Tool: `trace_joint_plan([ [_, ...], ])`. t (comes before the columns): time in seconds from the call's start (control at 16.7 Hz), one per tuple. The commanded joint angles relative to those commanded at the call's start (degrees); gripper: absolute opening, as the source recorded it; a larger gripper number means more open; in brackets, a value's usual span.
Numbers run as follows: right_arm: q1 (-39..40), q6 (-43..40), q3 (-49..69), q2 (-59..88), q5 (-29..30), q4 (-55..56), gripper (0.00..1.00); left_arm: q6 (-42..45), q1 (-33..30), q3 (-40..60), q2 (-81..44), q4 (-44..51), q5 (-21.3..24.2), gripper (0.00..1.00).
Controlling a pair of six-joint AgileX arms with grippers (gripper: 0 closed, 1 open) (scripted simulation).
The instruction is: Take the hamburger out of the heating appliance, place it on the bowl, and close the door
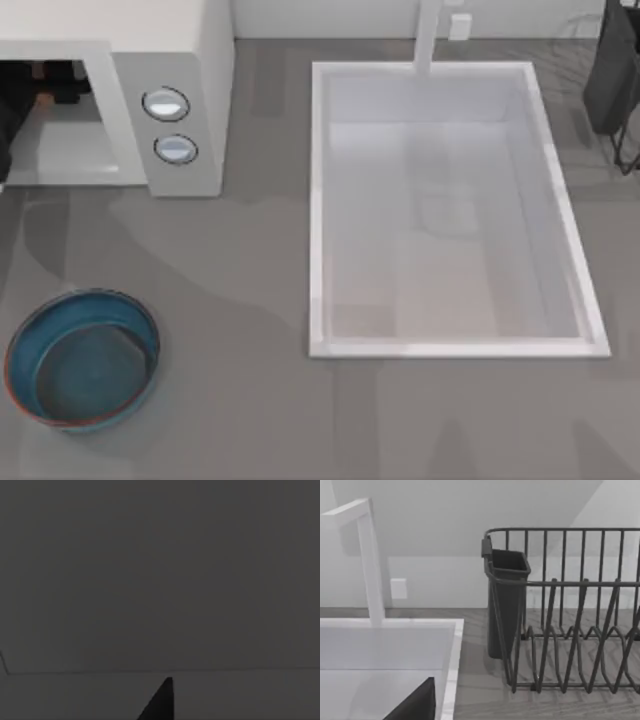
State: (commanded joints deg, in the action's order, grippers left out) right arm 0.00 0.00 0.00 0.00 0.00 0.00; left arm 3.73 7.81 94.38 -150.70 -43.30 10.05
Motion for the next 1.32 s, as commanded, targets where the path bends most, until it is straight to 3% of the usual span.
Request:
trace_joint_plan([
  [0.72,0.00,0.00,0.00,0.00,0.00,0.00,1.00,1.19,4.23,-47.41,18.88,-26.93,3.88,0.00],
  [1.32,0.00,0.00,0.00,0.00,0.00,0.00,1.00,1.40,4.29,-50.52,22.97,-27.15,4.13,0.00],
])
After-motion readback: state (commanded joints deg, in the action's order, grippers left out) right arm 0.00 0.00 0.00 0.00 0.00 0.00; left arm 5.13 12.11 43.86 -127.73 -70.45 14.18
